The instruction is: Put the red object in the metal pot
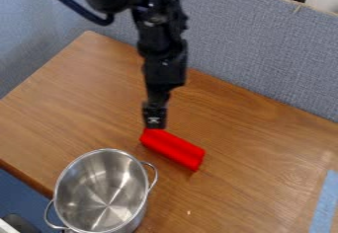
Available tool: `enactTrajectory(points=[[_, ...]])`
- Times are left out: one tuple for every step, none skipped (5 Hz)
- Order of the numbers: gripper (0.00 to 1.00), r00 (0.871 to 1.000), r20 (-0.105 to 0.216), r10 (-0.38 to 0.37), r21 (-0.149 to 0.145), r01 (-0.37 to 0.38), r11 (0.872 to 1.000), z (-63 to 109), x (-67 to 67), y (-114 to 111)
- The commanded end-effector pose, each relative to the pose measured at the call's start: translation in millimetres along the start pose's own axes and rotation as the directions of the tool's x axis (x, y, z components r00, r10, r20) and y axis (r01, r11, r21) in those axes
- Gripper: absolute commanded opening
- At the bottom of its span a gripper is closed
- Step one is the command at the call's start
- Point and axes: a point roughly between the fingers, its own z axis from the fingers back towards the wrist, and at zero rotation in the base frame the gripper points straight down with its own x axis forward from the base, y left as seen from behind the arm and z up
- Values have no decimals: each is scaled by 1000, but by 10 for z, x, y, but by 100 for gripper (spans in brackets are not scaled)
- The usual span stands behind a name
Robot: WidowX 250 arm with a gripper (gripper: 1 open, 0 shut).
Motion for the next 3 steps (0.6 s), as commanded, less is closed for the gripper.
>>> enactTrajectory(points=[[100, 991, 23, -135, -28, 136, 990, -438, 13, 217], [100, 953, -11, -303, -54, 302, 952, -573, 142, 223], [100, 981, -26, -194, -80, 192, 978, -624, 203, 268]])
